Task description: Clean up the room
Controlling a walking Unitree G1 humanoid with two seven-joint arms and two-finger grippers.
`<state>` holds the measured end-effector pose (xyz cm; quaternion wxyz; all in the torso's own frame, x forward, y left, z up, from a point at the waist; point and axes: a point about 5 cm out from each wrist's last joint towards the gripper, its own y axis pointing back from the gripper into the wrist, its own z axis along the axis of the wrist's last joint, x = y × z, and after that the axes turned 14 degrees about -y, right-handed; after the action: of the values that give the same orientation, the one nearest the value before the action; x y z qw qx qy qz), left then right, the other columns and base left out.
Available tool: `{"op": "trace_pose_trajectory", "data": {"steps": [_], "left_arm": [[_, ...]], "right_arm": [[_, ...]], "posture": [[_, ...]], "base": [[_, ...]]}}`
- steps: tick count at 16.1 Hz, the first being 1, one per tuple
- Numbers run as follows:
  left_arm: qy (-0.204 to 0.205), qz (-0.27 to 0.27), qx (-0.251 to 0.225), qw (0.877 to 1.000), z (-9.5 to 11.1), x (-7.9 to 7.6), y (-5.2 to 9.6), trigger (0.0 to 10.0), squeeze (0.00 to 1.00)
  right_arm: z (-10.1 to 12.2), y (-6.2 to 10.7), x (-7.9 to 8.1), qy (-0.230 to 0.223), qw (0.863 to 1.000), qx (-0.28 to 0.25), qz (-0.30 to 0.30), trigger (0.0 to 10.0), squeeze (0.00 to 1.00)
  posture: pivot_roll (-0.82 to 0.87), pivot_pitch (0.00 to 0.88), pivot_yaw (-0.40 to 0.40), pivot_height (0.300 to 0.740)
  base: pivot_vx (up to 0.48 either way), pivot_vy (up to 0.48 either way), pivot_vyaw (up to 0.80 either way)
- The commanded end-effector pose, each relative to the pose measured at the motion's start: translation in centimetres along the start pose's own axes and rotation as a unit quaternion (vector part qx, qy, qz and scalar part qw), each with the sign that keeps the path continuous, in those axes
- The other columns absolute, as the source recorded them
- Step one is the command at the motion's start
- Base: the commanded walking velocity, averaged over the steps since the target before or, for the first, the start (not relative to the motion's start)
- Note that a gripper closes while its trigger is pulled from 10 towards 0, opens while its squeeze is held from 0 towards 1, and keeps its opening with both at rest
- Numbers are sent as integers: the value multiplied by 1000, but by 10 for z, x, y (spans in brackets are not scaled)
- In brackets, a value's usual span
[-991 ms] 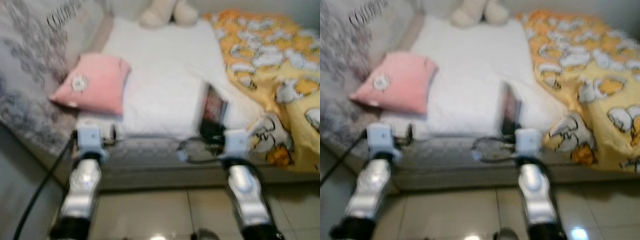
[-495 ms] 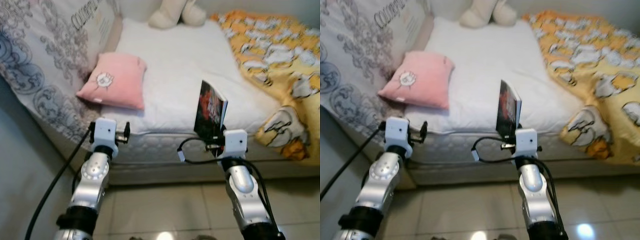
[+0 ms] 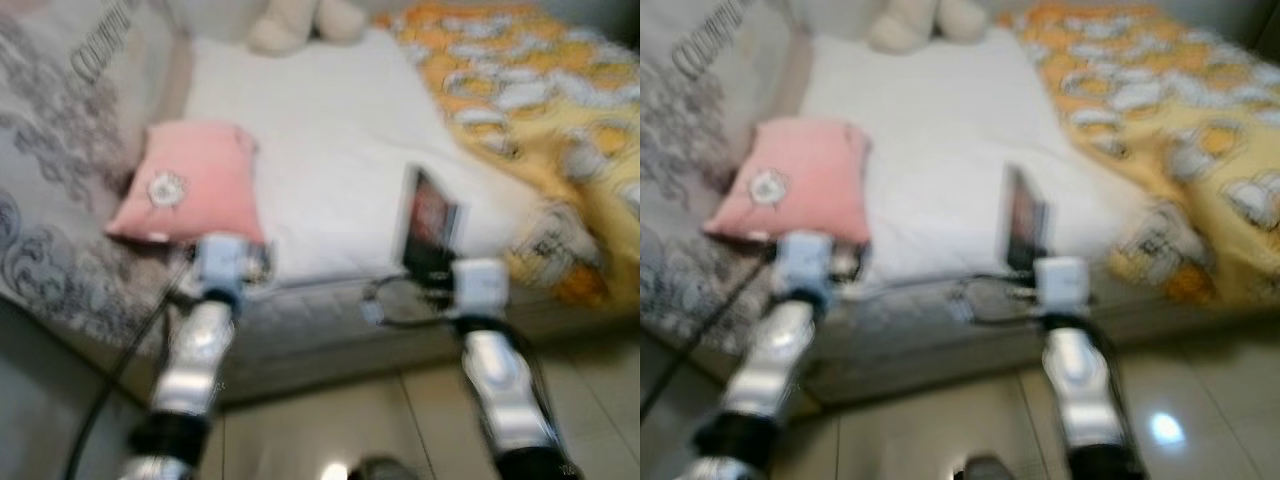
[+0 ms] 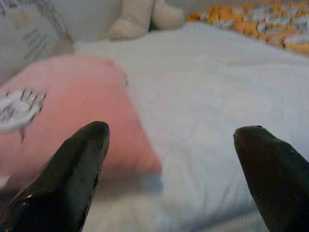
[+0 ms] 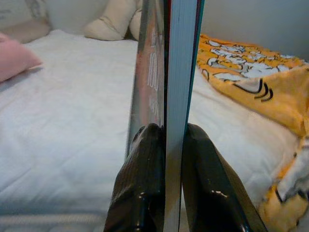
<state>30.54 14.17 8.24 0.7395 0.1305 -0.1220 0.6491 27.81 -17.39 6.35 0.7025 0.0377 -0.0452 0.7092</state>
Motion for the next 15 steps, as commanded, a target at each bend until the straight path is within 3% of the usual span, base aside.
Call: {"op": "trace_pose_trajectory", "data": {"steps": [1,10,12,15], "left_arm": [[-12,14,2,1000,-3,12,2,10000,0],[9,45,6,999,-1,16,3,10000,0],[8,44,1,999,1,17,2,10000,0],[21,35,-29,999,15,16,0,10000,0]], "right_arm": [[14,-8,16,-11,999,-37,24,0,0],[24,-17,22,-21,998,-49,39,0,0],[37,-25,23,-43,996,-65,33,0,0],[89,-55,25,-95,986,-133,28,0,0]], "posture": [[-137,0,54,723],[-125,0,49,723],[-119,0,49,723],[-105,0,53,723]], "base": [[472,0,0],[465,0,0],[472,0,0],[0,0,0]]}}
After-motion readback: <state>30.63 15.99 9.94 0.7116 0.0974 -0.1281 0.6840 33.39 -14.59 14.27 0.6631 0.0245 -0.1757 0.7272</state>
